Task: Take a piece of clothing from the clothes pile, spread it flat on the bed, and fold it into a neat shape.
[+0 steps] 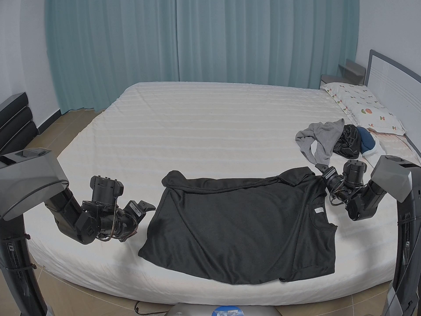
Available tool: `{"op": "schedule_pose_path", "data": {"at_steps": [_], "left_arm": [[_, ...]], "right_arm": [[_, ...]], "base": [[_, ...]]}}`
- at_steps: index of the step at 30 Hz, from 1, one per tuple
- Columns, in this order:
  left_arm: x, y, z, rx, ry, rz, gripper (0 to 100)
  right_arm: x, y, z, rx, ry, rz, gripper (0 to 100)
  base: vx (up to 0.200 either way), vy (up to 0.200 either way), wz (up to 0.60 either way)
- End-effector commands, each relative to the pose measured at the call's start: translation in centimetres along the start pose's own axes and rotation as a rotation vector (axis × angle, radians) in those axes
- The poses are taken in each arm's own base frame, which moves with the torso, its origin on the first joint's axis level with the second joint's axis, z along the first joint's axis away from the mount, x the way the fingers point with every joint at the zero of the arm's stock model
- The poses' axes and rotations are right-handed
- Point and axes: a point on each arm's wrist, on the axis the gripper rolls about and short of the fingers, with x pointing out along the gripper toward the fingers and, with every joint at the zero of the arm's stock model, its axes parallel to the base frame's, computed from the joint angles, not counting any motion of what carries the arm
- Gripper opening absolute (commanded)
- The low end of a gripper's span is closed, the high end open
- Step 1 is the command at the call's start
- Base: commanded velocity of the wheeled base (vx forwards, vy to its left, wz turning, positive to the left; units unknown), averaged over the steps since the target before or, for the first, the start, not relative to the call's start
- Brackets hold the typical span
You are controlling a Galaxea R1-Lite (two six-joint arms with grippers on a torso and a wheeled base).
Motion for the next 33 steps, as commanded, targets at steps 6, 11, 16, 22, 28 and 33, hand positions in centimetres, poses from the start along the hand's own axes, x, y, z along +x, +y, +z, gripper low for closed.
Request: {"op": "schedule_pose_path", "data": {"at_steps": [6, 11, 16, 22, 28, 33], "left_arm": [[-2.4, -0.2, -0.8, 0.010, 0.003, -0.010, 100], [-3.7, 0.2, -1.8, 0.018, 0.028, -0.005, 100], [-3.7, 0.8, -2.0, 0.018, 0.030, 0.020, 100], [-3.3, 1.1, -3.1, 0.042, 0.060, 0.045, 100], [-3.1, 1.0, -3.8, 0.055, 0.067, 0.055, 100], [-3.3, 0.8, -3.8, 0.046, 0.071, 0.037, 100]], "right_arm": [[-8.9, 3.8, 3.0, -0.032, 0.116, 0.036, 100], [-13.0, 3.3, 1.8, -0.031, 0.206, -0.006, 100], [-14.4, 2.0, 0.7, -0.040, 0.278, -0.030, 100], [-14.3, 0.6, 0.4, -0.019, 0.319, -0.057, 100], [-14.7, 0.4, -0.2, -0.016, 0.341, -0.073, 100], [-15.0, 0.6, -0.3, -0.020, 0.344, -0.065, 100]], "base": [[-0.133, 0.000, 0.00], [-0.200, 0.000, 0.00], [0.000, 0.000, 0.00], [0.000, 0.000, 0.00], [0.000, 0.000, 0.00], [0.000, 0.000, 0.00]]}}
